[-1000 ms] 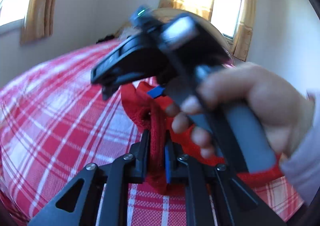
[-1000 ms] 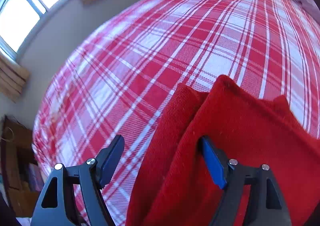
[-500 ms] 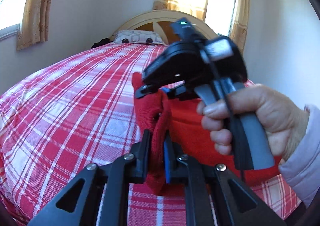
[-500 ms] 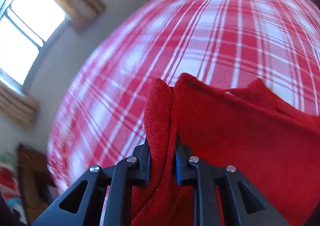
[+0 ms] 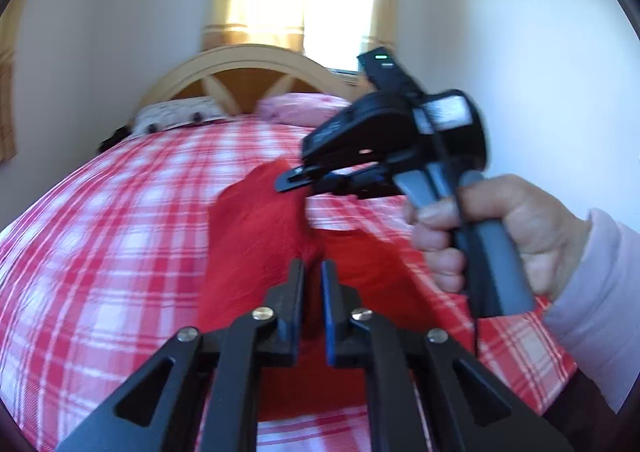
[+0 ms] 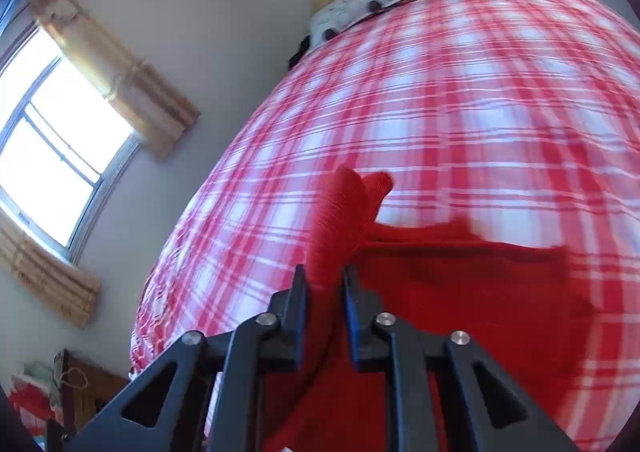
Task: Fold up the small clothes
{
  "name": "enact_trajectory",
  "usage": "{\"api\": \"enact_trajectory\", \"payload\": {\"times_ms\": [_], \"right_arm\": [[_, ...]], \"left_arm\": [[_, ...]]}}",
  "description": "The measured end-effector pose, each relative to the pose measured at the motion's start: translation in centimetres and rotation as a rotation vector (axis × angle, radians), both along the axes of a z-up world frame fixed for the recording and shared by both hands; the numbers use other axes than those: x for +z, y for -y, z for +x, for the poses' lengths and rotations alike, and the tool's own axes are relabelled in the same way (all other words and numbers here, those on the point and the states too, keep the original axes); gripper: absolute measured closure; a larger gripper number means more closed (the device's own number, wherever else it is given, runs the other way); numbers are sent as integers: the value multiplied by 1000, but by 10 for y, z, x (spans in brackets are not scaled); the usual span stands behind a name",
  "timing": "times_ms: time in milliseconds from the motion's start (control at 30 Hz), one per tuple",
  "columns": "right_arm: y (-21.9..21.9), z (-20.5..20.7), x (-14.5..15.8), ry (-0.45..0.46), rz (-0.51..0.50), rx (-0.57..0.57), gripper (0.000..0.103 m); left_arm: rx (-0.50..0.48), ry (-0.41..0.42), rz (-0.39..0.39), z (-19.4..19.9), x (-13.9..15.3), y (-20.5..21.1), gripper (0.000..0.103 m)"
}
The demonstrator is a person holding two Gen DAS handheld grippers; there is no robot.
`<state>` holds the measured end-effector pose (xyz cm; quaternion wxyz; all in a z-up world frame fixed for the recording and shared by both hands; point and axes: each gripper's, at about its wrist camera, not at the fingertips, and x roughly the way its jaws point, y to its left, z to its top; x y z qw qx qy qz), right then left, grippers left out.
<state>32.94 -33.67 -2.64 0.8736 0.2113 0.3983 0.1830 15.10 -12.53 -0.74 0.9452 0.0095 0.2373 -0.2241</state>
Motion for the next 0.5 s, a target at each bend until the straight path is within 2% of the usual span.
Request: {"api": "enact_trajectory", "payload": {"times_ms": [133,200,267,400,467,500], "right_arm": [[47,-15,-18,-17,23,-75,99],[61,-26,-26,-10,40,-81,99],[66,-38,-29,-4,102,-58,99],[53,-47,-35,13,179,-34,97],[39,-43,-42,-9,186,-25,77],[30,-40,-47,-20,176,-28,45]], "left_arm": [[-96,6,62,-11,-10,53,95],[-126,-28,84,-14,-19,68,95],[-149,-63,66,-15,-24,67,94],[-128,-130,57,-13,-28,46,89],[-107,-152,56,-13,-29,34,84],[-84,-154,59,-14,-29,26,78]]}}
